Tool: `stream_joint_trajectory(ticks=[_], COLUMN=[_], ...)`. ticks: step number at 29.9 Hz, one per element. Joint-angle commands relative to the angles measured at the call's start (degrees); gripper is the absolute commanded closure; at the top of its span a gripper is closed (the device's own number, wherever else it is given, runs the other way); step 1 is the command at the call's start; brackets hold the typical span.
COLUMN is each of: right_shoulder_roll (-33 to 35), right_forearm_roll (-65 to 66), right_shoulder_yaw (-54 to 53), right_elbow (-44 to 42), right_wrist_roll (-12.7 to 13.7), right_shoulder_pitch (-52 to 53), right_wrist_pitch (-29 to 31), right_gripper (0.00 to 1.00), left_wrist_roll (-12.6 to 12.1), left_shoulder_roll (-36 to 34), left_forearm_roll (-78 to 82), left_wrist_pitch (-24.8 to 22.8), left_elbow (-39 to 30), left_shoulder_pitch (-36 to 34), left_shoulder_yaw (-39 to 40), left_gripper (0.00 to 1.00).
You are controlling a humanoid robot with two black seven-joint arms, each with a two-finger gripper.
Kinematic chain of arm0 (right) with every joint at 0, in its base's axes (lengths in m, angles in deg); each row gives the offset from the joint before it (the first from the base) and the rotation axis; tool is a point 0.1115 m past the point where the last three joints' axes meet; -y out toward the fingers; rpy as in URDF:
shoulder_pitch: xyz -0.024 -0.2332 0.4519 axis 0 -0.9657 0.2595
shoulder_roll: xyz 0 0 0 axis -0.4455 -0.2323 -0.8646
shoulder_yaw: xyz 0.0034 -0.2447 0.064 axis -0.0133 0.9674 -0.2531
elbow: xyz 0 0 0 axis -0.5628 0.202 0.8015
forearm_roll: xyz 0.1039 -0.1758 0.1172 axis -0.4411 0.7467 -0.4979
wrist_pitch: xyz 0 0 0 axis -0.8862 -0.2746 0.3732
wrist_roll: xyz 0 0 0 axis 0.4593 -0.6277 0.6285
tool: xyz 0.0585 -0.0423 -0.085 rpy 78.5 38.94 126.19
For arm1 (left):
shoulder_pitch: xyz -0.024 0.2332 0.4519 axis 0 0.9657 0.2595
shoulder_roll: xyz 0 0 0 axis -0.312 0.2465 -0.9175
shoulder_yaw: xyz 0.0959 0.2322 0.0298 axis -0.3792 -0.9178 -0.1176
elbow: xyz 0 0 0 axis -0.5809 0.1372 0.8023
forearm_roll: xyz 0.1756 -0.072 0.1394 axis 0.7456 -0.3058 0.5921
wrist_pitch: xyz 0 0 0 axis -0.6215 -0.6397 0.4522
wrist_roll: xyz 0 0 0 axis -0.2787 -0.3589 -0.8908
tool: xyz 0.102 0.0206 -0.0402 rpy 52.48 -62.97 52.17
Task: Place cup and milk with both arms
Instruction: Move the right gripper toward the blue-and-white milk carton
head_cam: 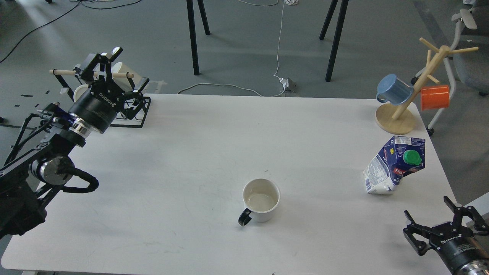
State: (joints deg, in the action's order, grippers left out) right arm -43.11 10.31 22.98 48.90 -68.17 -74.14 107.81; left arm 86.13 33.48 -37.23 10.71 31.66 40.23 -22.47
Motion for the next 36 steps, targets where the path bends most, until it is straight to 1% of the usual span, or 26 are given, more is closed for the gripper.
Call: stream_joint_trajectory(ticks=[1, 5, 16, 24, 31, 36], right_shoulder_roll=[-2.5, -4.2, -4.2, -4.5, -7.0, -9.5], right_forearm_roll=[0.2, 0.2, 0.1, 0.2, 0.2, 0.2], right_shoulder_yaw=[2.1, 2.0, 2.4, 2.7, 2.7, 2.7], right_elbow=[-1.1, -1.7, -4.3, -5.0, -7.0, -9.0], right_wrist_roll=[0.0, 0.0, 0.0, 0.0, 0.0, 0.0], right_shoulder_pitch=[2.7, 4.1, 8.6, 8.7, 9.9, 11.2], right_wrist_pitch=[0.0, 0.0, 0.0, 0.0, 0.0, 0.0], right_gripper=[0.02, 0.02, 0.02, 0.02, 0.02, 0.02], left_wrist_roll=[0.0, 0.0, 0.0, 0.0, 0.0, 0.0], left_shoulder_roll=[-0.1, 0.0, 0.0, 0.2, 0.5, 0.6], left_forearm_roll=[0.3, 0.2, 0.3, 0.3, 0.3, 0.2], left_wrist_pitch=[0.0, 0.0, 0.0, 0.0, 0.0, 0.0], left_elbow=[0.1, 1.0, 1.9, 4.1, 4.4, 5.9], left_shoulder_pitch=[0.9, 1.8, 3.1, 3.4, 3.5, 3.7], left_shoulder_yaw=[0.0, 0.1, 0.1, 0.0, 0.0, 0.0], left_gripper=[0.05, 0.05, 0.03, 0.03, 0.03, 0.03])
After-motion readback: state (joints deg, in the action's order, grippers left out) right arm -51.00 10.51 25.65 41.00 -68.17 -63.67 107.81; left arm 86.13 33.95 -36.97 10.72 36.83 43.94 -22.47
